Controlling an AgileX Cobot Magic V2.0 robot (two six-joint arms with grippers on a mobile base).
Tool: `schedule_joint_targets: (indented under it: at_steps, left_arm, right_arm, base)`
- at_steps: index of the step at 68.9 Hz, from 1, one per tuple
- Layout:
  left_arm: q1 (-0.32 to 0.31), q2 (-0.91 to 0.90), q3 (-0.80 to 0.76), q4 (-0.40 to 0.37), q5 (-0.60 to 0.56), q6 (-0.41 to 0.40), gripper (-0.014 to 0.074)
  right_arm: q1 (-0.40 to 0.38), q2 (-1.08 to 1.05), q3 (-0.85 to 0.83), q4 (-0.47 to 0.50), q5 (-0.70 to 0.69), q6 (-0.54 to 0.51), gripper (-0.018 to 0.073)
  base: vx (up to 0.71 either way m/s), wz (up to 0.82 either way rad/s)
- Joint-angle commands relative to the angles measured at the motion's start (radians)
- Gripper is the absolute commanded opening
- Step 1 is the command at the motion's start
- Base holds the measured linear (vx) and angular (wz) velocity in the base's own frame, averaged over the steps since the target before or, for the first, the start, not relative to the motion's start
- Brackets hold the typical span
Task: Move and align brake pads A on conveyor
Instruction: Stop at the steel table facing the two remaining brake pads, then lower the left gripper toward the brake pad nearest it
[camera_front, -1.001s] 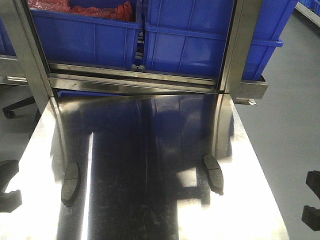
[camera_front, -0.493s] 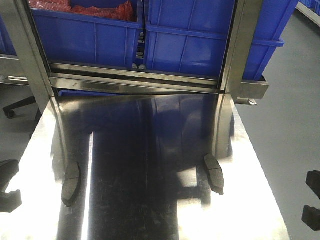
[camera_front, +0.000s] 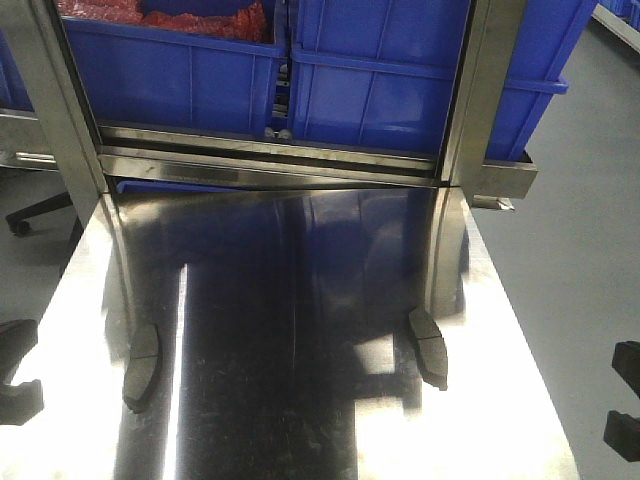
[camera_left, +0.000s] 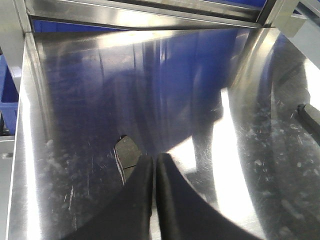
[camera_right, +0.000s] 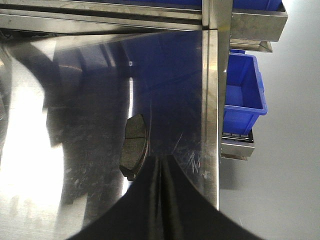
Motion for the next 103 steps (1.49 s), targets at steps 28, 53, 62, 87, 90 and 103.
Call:
schedule_joint_targets:
  at_steps: [28, 53, 62, 87, 90, 103]
  left_arm:
    - [-0.004, -0.002, -0.025, -0.002, -0.084, -0.004, 0.0069]
    - [-0.004, -0.002, -0.025, -0.001, -0.132, -0.005, 0.0735]
    - [-0.004, -0.002, -0.025, -0.003, -0.133, -0.005, 0.0720]
    - [-0.028, 0.238, -0.200, -0.010, 0.020, 0.054, 0.0669]
    - [-0.036, 0.295, -0.227, -0.010, 0.023, 0.054, 0.0668]
    - [-0.045, 0.570, -0.350, -0.001, 0.078, -0.001, 0.0662]
  right_arm:
    - [-0.003, 0.005, -0.026, -0.003, -0.067, -0.008, -0.0010]
    - [-0.003, 0.005, -0.026, -0.003, -0.067, -0.008, -0.0010]
    - [-0.003, 0.005, -0.026, -0.003, -0.067, -0.008, -0.0010]
    - [-0.003, 0.005, -0.026, -0.003, -0.067, -0.008, -0.0010]
    - [-0.003, 0.005, -0.026, -0.003, -0.067, -0.008, -0.0010]
    - [-0.003, 0.005, -0.026, -0.003, -0.067, -0.008, -0.0010]
  base:
    - [0.00, 0.00]
    - [0.00, 0.00]
    - [0.00, 0.00]
    - [0.00, 0.00]
    - [0.00, 0.00]
    - [0.00, 0.00]
